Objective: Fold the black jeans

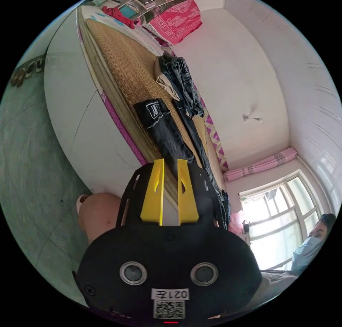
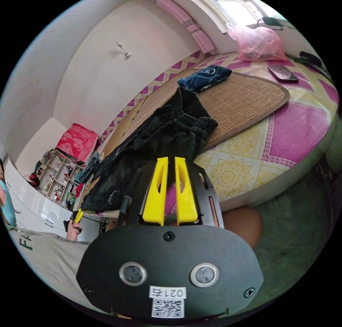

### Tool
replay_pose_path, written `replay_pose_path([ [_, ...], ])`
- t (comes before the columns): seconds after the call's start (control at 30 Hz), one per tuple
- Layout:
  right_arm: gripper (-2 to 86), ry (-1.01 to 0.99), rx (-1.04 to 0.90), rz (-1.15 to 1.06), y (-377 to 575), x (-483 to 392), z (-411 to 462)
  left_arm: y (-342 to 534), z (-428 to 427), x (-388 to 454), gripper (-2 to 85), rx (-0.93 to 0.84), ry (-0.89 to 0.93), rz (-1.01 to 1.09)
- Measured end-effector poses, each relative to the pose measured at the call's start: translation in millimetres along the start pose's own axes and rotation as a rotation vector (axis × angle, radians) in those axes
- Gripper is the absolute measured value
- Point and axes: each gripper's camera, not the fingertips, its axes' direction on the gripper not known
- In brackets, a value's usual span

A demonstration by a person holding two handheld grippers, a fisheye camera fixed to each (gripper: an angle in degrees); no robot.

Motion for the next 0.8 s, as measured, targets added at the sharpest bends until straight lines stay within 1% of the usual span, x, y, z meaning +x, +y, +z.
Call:
replay_pose_path([
  [0.1,2.4,-0.002,-0.002,0.017,12,15,-3,-1,-4,-7,5.1,0.002,0.024,0.0],
  [0.27,2.2,-0.017,-0.001,0.034,29,35,1,-10,-4,-11,5.1,-0.004,-0.021,0.03],
  [0.43,2.8,-0.013,-0.031,0.024,47,49,15,-18,12,-20,5.9,-0.065,-0.055,0.027],
  [0.53,4.1,-0.026,-0.035,0.035,59,60,21,-17,20,-25,5.5,-0.068,-0.045,0.024],
  [0.63,6.2,-0.065,-0.004,0.091,72,80,19,-17,24,-30,4.7,-0.044,-0.047,0.024],
  [0.8,8.6,-0.091,0.037,0.234,97,123,27,-16,41,-35,3.9,-0.058,-0.052,0.03],
])
